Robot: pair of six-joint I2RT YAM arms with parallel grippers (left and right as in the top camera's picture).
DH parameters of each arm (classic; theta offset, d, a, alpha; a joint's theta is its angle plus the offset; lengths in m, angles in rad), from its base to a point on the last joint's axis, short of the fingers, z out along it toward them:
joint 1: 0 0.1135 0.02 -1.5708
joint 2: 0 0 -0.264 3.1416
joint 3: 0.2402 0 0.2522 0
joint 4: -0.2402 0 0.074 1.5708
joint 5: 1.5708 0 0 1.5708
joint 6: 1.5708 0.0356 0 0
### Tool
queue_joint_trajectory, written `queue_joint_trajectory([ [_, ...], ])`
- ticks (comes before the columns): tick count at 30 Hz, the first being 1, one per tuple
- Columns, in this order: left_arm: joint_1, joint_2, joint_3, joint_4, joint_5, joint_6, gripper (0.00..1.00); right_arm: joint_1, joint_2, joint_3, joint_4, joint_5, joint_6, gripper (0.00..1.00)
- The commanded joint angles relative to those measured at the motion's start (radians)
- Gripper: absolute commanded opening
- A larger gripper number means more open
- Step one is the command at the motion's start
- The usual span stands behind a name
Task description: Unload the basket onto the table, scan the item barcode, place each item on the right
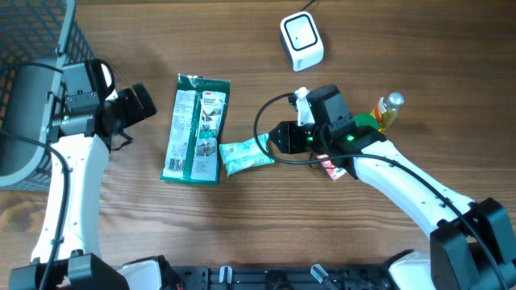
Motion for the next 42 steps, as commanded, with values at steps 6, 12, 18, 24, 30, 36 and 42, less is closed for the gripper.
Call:
queue_joint_trajectory([
  [6, 0.003, -0.002, 0.005, 0.003, -0.003, 0.012, 1.00, 0.006, 0.105, 0.009, -0.001, -0.076, -0.087, 0.52],
  [12, 0.003, -0.002, 0.005, 0.003, -0.003, 0.012, 1.00, 0.006, 0.244, 0.009, 0.068, -0.214, -0.127, 0.55],
  [18, 0.003, -0.002, 0.005, 0.003, -0.003, 0.012, 1.00, 0.006, 0.324, 0.009, 0.128, -0.243, -0.125, 0.58],
  [24, 0.003, -0.002, 0.005, 0.003, -0.003, 0.012, 1.00, 0.006, 0.386, 0.008, 0.195, -0.308, -0.095, 0.53],
  [30, 0.003, -0.002, 0.005, 0.003, -0.003, 0.012, 1.00, 0.006, 0.388, 0.008, 0.203, -0.307, -0.076, 0.25],
  [36, 0.003, -0.002, 0.005, 0.003, -0.003, 0.012, 1.00, -0.032, 0.249, 0.013, 0.189, -0.292, -0.216, 0.07],
  [42, 0.003, -0.002, 0.005, 0.003, -0.003, 0.012, 1.00, -0.076, -0.072, 0.013, 0.074, -0.300, -0.375, 0.04],
])
